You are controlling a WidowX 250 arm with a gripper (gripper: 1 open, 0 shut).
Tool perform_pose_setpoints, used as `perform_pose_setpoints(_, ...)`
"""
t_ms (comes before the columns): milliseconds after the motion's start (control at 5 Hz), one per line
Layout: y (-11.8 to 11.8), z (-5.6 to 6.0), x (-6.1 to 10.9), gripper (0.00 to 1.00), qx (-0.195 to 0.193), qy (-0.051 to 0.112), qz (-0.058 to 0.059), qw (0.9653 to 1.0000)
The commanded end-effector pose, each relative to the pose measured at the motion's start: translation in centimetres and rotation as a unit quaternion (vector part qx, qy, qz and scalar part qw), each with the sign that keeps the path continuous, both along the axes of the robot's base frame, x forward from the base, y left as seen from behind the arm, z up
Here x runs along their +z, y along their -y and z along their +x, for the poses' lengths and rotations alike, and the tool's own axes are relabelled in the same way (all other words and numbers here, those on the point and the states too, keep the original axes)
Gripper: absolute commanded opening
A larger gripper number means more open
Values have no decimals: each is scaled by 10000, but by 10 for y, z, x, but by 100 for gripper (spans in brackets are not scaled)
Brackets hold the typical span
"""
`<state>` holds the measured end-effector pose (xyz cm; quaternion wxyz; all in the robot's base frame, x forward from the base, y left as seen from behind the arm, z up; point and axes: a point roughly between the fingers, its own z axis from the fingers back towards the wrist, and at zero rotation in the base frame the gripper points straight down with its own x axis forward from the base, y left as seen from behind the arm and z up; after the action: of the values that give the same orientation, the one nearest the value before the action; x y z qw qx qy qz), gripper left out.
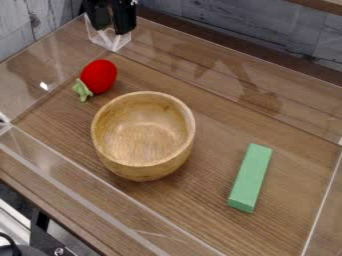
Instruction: Move the red fruit to the left side of the table
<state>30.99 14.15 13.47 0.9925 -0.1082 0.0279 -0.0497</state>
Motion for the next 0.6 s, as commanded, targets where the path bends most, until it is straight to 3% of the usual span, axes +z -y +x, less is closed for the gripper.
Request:
perform_pose_setpoints(0, -3, -7, 23, 100, 311, 274, 197, 9989)
perform_pose_setpoints(400, 26, -25, 36, 100, 788, 209, 172, 9965)
